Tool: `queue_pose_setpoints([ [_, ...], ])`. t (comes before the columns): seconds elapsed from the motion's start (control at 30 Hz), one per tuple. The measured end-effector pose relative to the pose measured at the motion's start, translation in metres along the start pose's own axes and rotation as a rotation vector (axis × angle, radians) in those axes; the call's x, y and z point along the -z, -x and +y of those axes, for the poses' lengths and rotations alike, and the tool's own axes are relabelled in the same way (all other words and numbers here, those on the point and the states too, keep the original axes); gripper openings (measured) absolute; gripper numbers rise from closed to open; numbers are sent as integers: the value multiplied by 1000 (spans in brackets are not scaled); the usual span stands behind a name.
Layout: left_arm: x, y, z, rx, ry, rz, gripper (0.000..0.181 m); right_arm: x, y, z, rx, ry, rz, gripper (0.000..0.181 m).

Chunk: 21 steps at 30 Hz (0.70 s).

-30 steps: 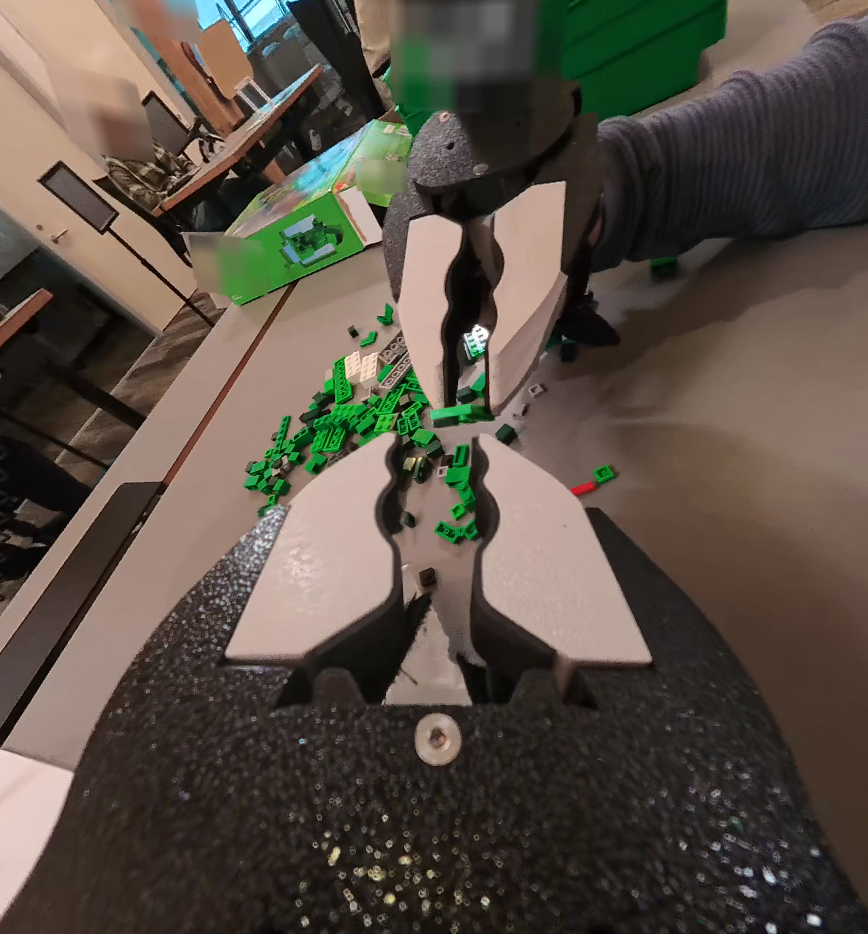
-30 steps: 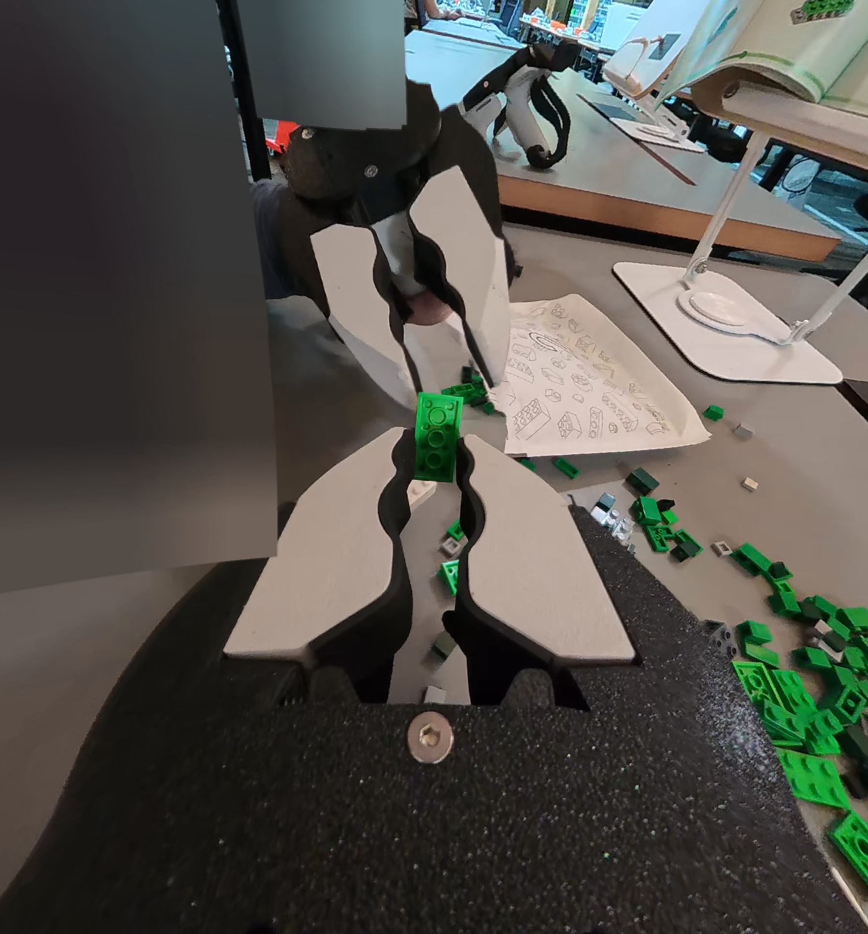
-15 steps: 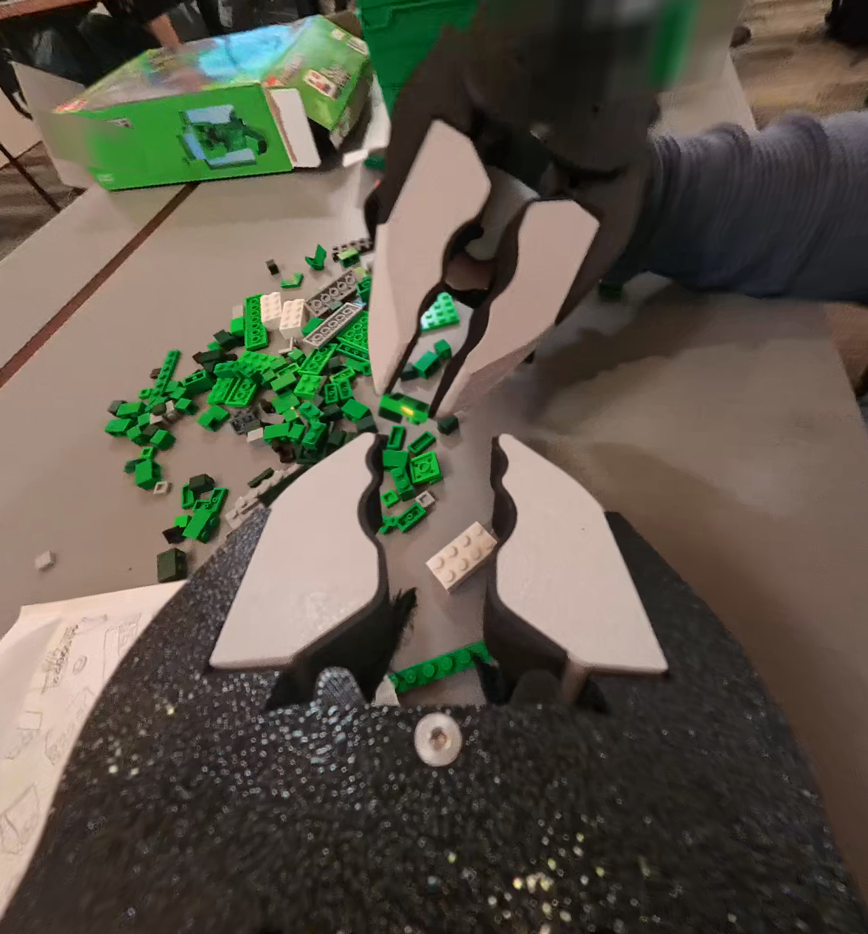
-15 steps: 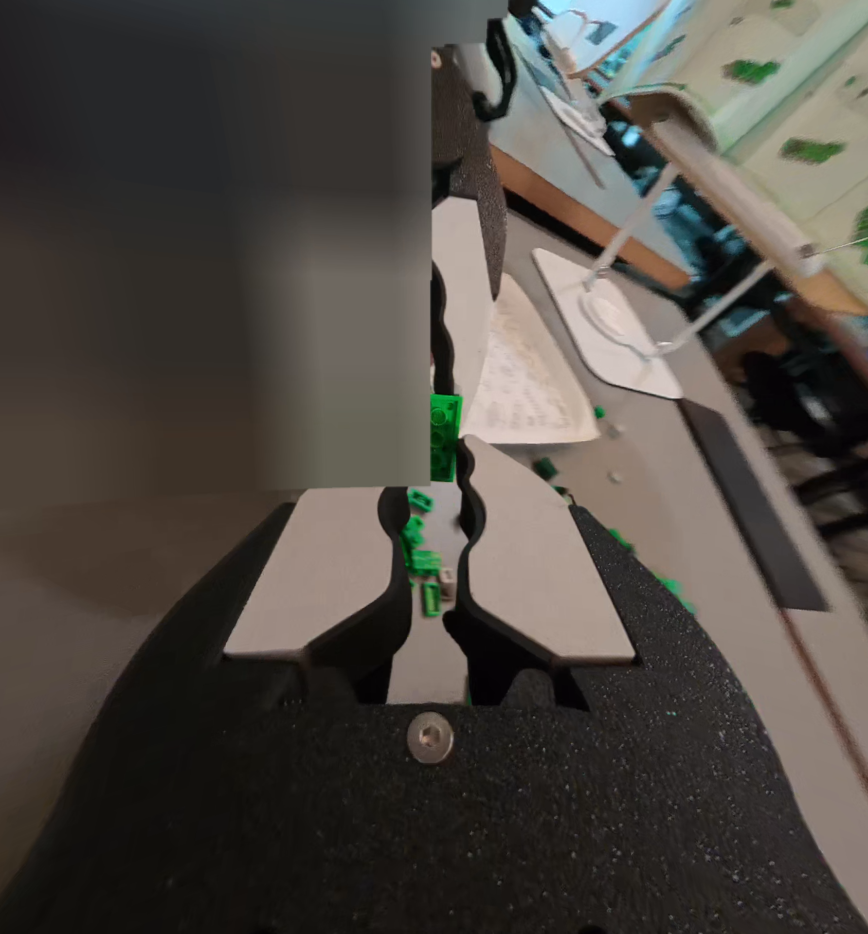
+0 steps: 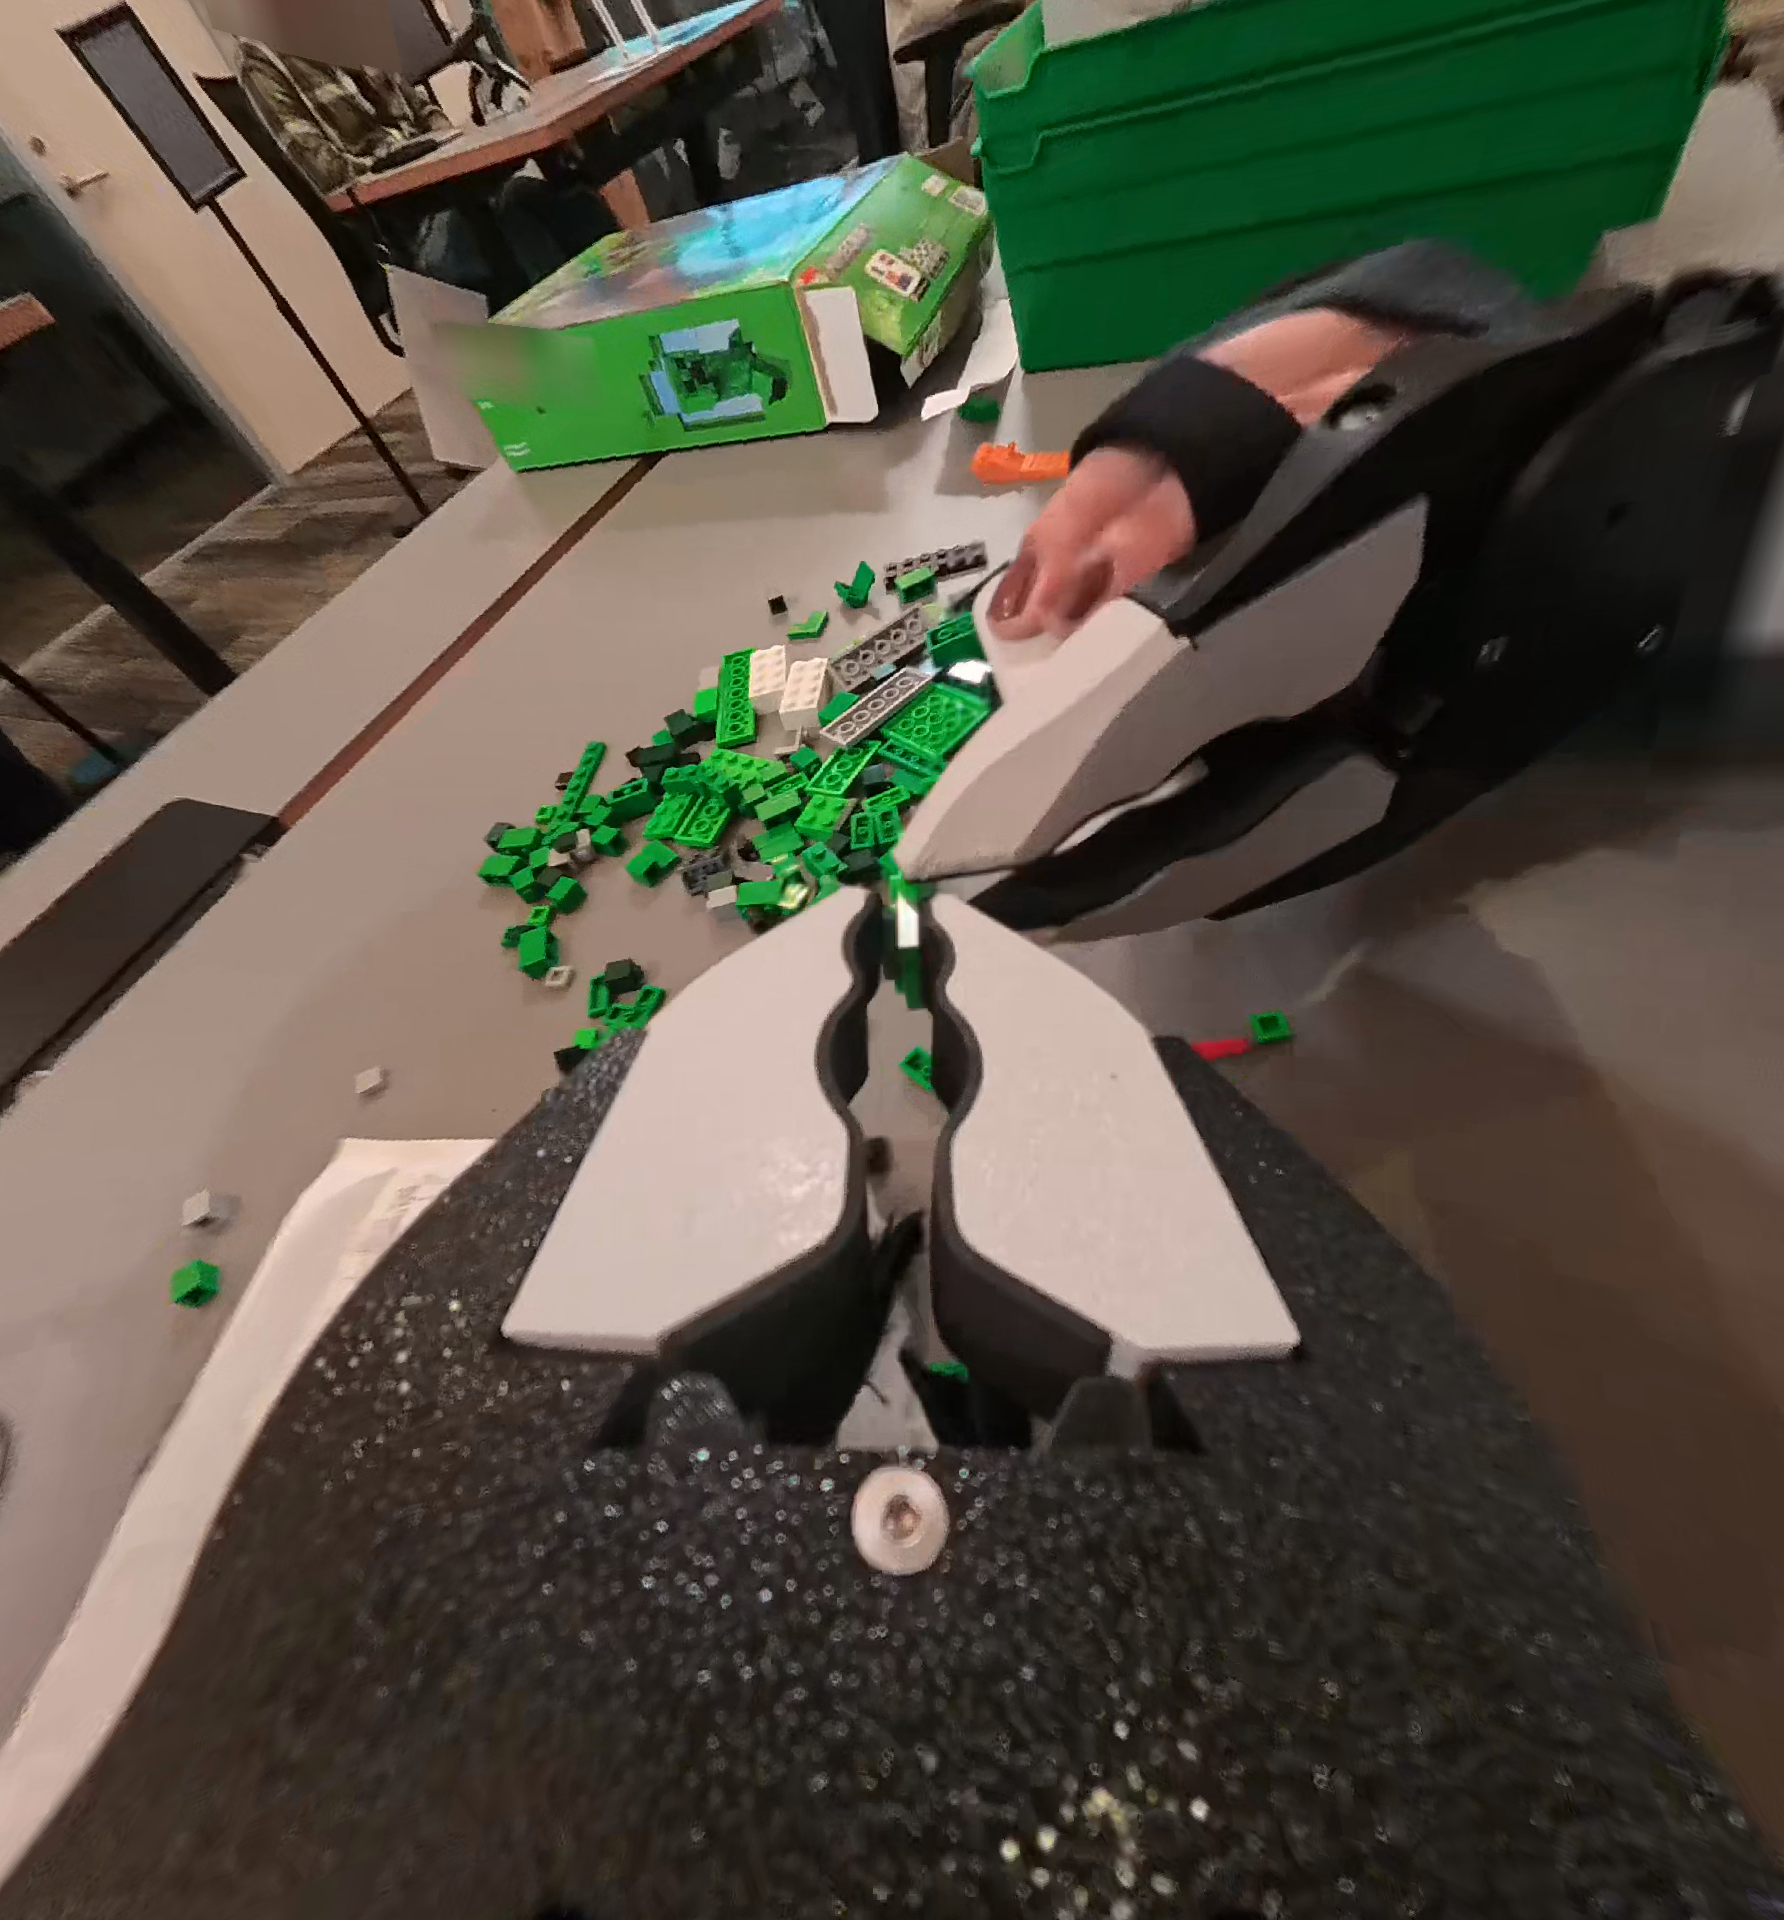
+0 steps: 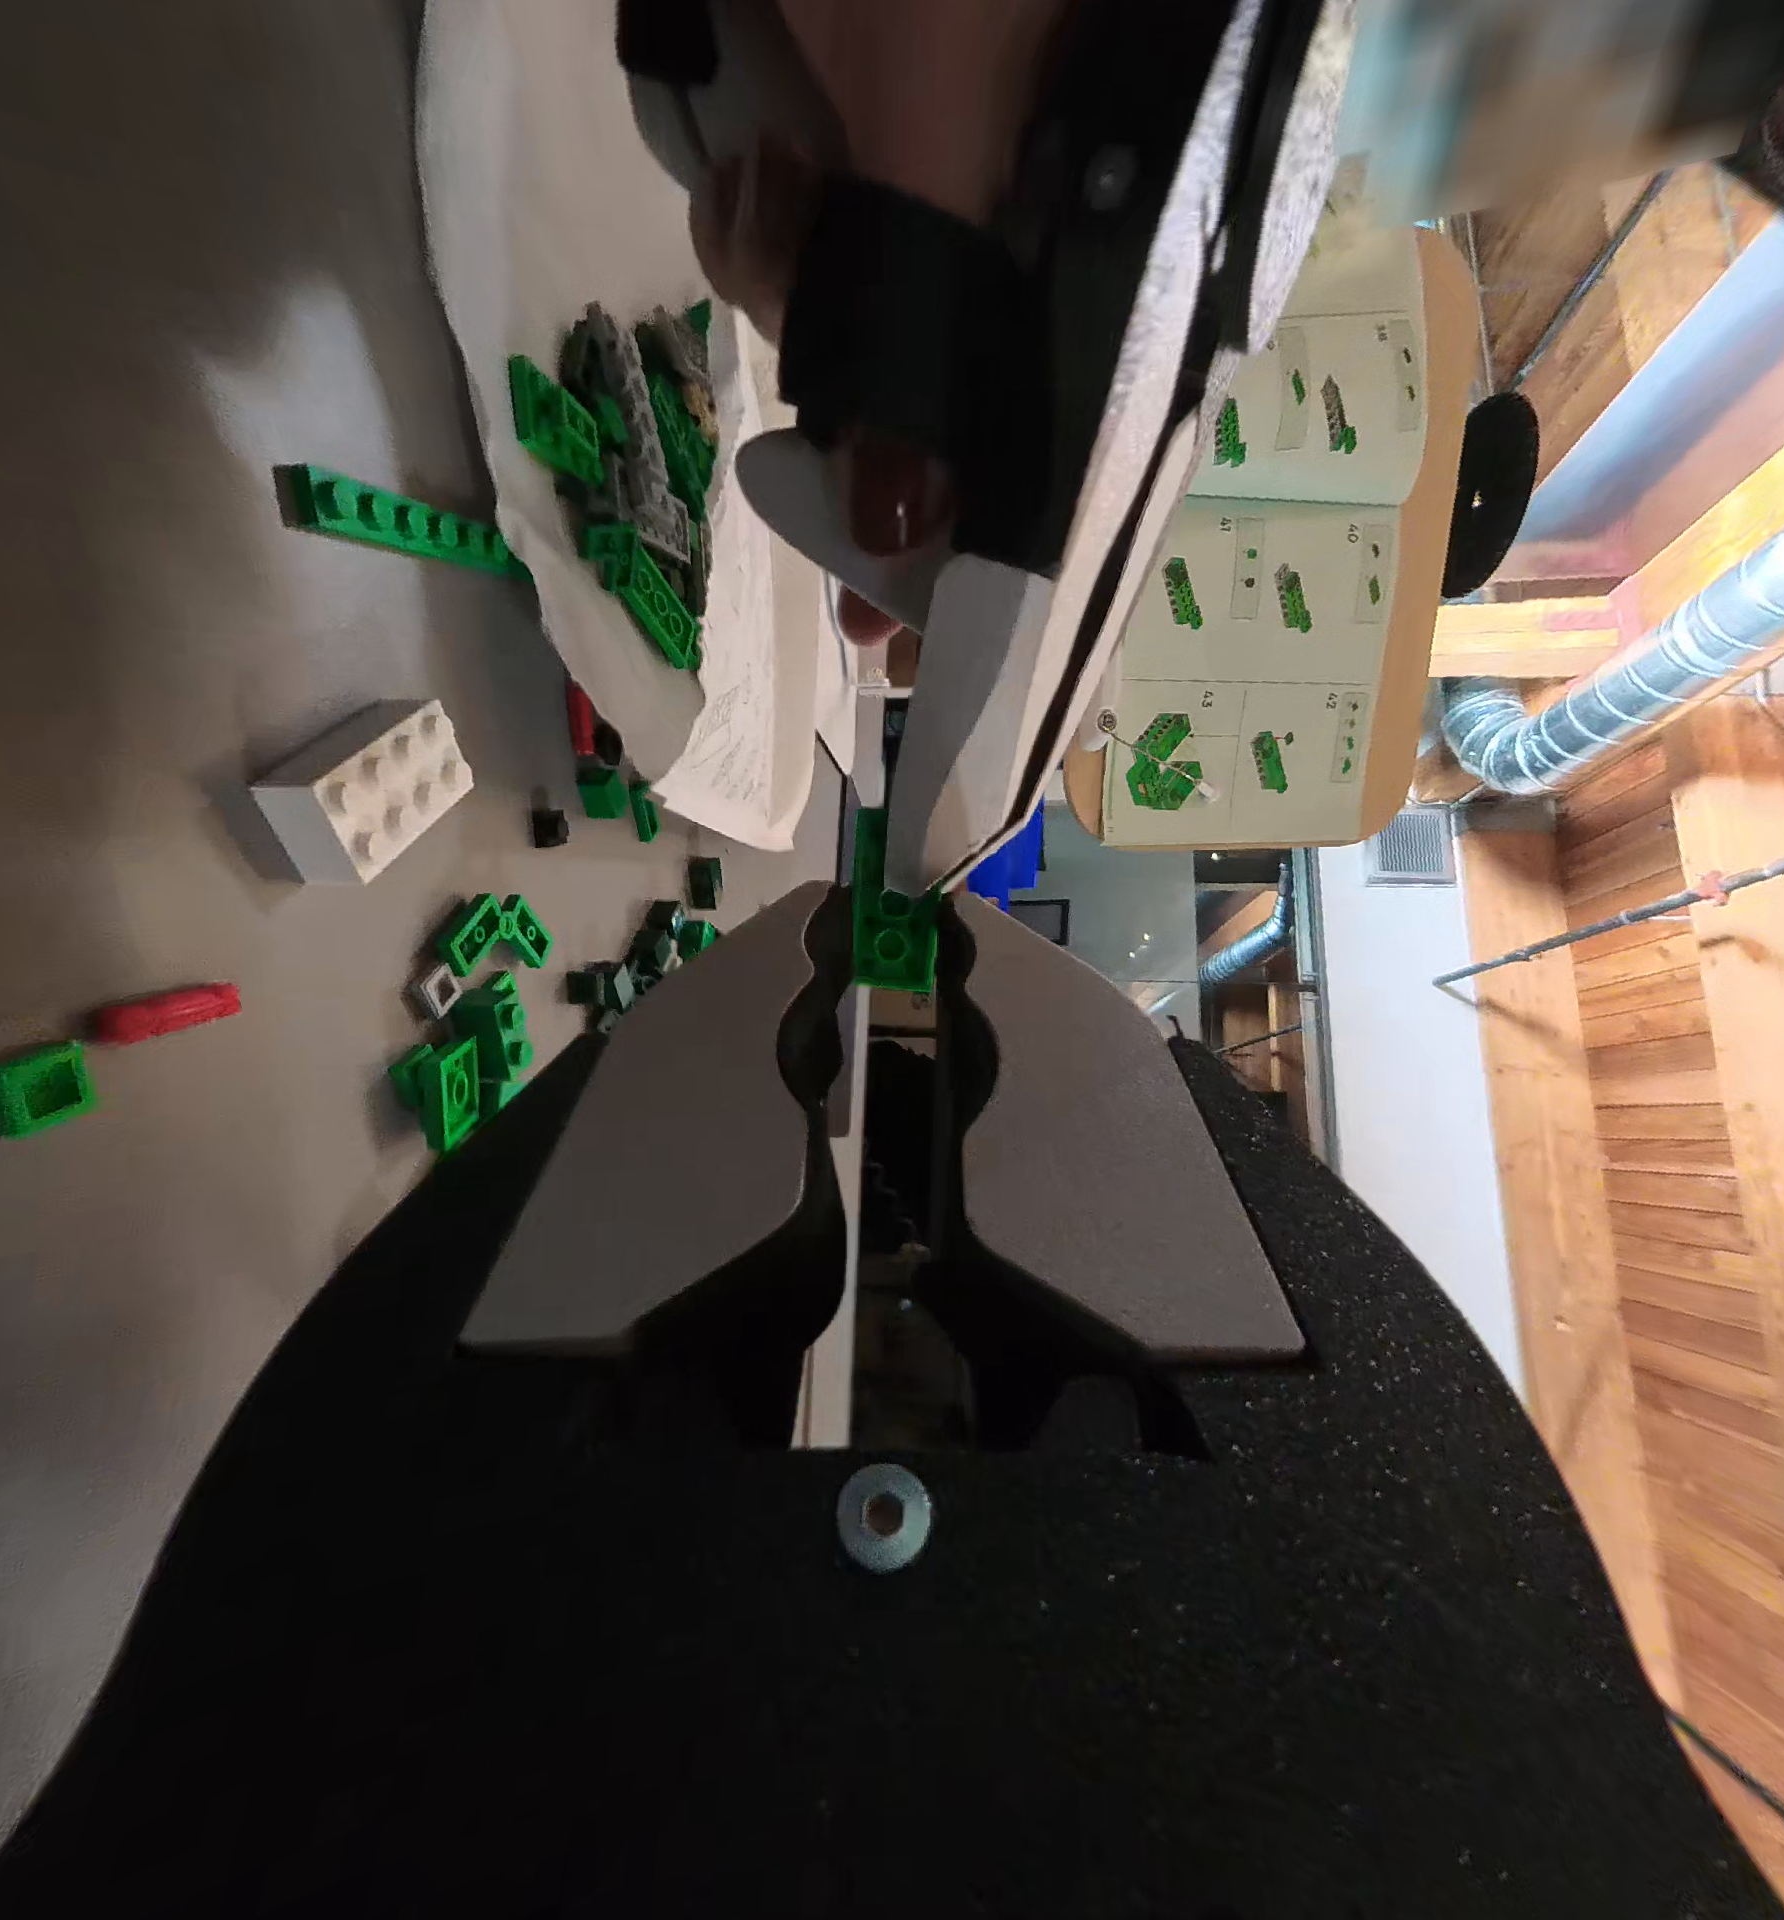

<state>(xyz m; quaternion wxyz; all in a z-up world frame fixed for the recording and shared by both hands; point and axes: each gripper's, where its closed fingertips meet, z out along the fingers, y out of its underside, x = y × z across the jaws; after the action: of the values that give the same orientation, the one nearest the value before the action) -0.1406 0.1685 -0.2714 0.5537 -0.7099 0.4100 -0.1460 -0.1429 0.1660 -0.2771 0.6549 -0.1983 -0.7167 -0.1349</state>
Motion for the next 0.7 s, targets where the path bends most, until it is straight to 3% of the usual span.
queue_pose_setpoints([
  [0.07,1,4,3,-104,26,-58,6,-2,4,4,-81,3,-36,13],
  [0.2,-2,-4,5,-298,49,-75,6,-8,17,12,-201,56,-135,36],
  [0.37,-8,-9,14,-343,99,-60,6,-11,25,13,-176,103,-171,13],
  [0.47,-10,-8,16,-184,102,-26,10,-12,23,19,-116,143,-145,12],
  [0.57,-10,-7,21,4,127,44,30,-10,15,26,58,167,-64,12],
  [0.7,-6,-14,15,214,80,174,25,-7,7,25,262,150,36,11],
])
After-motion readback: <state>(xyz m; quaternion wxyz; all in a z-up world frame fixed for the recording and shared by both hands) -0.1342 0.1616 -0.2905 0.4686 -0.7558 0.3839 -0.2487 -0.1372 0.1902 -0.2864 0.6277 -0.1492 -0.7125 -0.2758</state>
